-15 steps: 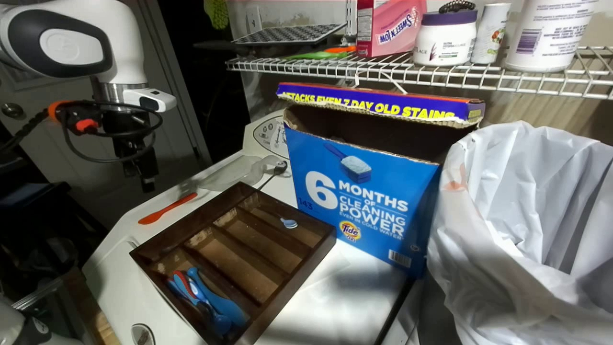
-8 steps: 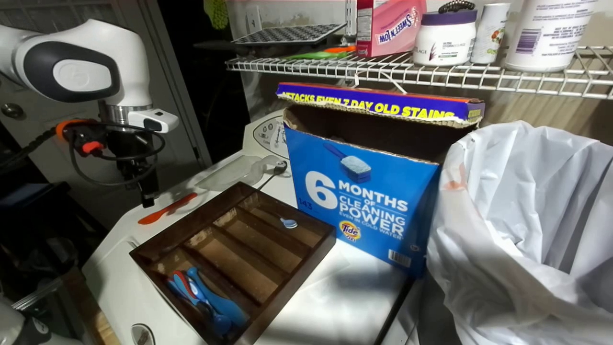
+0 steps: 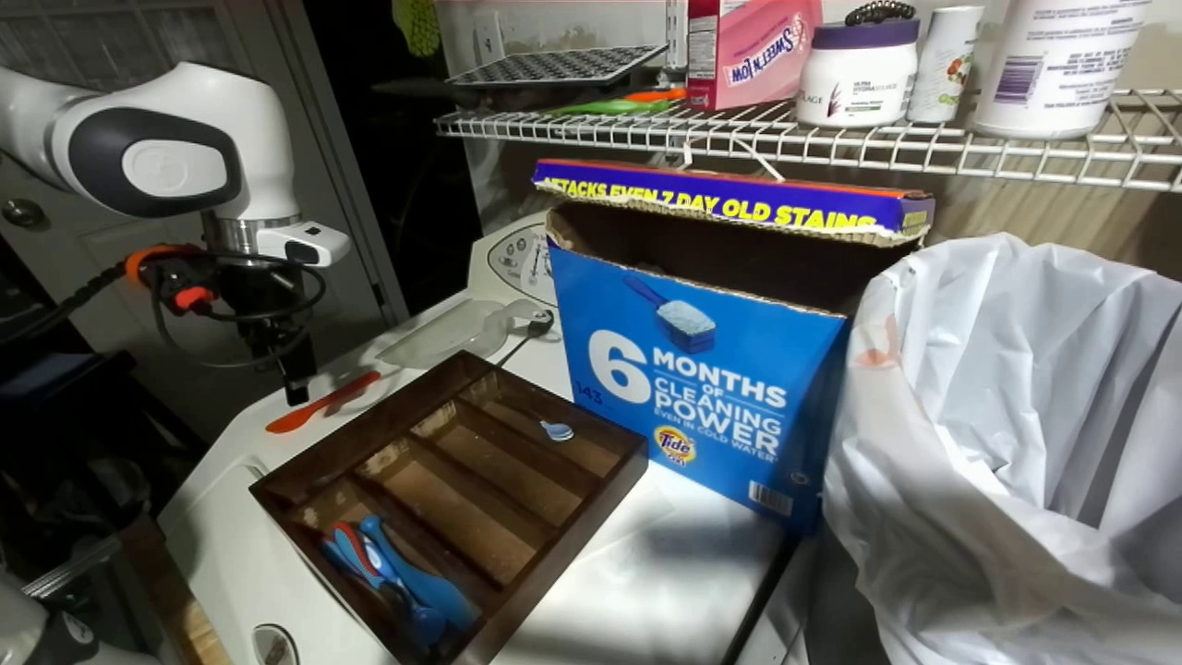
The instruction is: Put the spoons on the in the drawer that's on the table
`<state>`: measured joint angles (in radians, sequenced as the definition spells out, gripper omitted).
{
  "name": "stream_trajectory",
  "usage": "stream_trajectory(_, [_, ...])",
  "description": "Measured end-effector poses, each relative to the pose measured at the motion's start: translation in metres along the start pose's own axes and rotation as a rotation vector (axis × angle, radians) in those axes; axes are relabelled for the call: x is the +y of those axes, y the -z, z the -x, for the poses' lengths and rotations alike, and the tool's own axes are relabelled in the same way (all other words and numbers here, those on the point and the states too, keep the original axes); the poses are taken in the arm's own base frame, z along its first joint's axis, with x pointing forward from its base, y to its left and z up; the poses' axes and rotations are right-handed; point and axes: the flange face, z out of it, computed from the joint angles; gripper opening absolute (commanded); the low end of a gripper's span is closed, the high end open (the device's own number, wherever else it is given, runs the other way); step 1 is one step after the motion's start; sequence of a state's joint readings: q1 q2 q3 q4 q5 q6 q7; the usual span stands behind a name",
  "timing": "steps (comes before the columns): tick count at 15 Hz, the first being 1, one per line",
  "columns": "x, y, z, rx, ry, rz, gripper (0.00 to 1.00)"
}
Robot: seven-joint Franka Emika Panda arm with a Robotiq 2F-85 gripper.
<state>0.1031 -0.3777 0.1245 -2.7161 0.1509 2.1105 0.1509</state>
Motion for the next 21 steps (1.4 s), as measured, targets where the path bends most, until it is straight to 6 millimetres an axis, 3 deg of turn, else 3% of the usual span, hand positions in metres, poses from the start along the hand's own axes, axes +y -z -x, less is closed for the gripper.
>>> stream_trajectory(7, [-0.004,-0.015,-0.005,-0.036,0.017,0.039,1.00])
stream_trajectory(16, [-0.039,-0.035,-0.033,0.009,0.109,0.087,0.98])
stream_trajectory(18, [-0.041,-0.039,-0.039,0.015,0.112,0.081,0.84])
stream_trajectory(19, [-0.042,-0.041,-0.042,0.018,0.113,0.079,0.69])
stream_trajectory(21, [-0.045,-0.045,-0.047,0.022,0.116,0.075,0.53])
